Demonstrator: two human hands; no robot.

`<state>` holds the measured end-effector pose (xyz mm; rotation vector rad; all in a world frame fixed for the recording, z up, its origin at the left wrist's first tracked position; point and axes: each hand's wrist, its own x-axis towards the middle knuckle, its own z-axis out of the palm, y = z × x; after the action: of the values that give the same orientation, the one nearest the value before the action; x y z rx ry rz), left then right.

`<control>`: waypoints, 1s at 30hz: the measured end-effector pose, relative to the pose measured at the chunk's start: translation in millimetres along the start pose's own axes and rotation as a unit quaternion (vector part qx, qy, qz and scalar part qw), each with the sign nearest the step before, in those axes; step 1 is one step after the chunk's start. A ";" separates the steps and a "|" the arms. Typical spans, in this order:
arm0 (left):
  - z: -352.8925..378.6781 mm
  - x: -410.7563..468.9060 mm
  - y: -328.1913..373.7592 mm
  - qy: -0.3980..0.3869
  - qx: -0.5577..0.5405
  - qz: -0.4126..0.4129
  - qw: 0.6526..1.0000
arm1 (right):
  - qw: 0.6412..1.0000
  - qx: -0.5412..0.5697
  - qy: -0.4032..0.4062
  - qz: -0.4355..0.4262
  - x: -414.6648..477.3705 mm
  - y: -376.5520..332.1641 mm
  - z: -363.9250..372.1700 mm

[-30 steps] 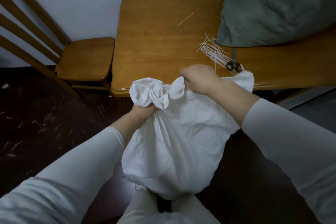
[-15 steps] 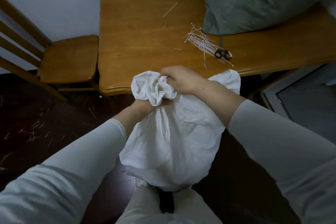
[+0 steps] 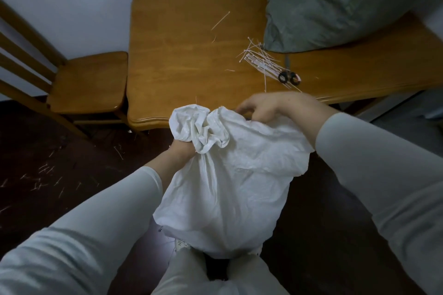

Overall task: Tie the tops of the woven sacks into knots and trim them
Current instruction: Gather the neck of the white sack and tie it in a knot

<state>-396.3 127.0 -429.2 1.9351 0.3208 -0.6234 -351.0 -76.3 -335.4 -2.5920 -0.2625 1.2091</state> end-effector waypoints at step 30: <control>-13.6 8.2 2.6 0.049 -0.089 0.025 0.995 | 0.886 -0.144 0.315 0.308 -63.5 78.3 -21.0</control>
<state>-384.4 137.7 -427.3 1.7995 0.3744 -0.4525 -371.3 -171.4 -301.3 -3.2837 0.6019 0.3929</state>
